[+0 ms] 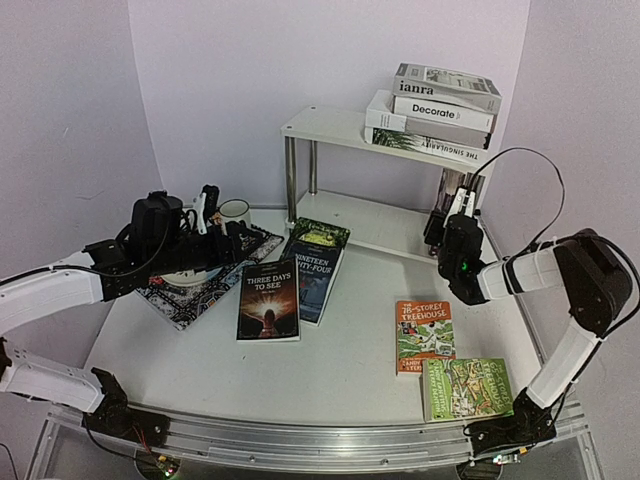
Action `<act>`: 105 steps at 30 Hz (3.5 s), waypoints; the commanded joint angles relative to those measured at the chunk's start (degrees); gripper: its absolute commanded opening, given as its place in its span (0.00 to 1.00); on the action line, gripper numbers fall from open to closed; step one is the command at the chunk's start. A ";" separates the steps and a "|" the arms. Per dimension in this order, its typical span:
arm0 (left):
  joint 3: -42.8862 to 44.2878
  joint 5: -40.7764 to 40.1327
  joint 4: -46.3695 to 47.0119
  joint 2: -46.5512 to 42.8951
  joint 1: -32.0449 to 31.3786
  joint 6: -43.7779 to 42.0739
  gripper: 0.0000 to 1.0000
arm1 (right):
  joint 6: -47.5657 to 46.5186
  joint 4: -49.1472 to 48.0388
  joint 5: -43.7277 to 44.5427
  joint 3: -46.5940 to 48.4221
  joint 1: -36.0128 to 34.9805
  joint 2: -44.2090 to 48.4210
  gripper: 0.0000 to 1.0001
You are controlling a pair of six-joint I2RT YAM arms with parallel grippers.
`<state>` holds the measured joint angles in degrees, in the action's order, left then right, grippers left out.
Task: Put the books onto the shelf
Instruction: Place the book on the shelf, then pick up the book from the center of the board.
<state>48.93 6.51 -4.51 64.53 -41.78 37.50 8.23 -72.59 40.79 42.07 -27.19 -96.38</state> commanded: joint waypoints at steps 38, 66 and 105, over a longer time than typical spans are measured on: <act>-6.53 3.21 8.76 6.94 1.49 5.47 0.98 | 50.37 122.06 -15.61 17.20 -24.23 11.17 0.98; -7.87 3.15 9.56 7.48 1.35 3.71 0.97 | 61.73 132.17 -20.81 19.73 -42.71 -5.85 0.84; -8.98 2.83 9.87 6.95 1.39 3.38 0.97 | 68.09 141.92 -1.43 31.45 -45.52 -17.24 0.04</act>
<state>38.94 9.04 3.60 71.70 -40.23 41.91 74.82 62.16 31.24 66.58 -70.87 -114.61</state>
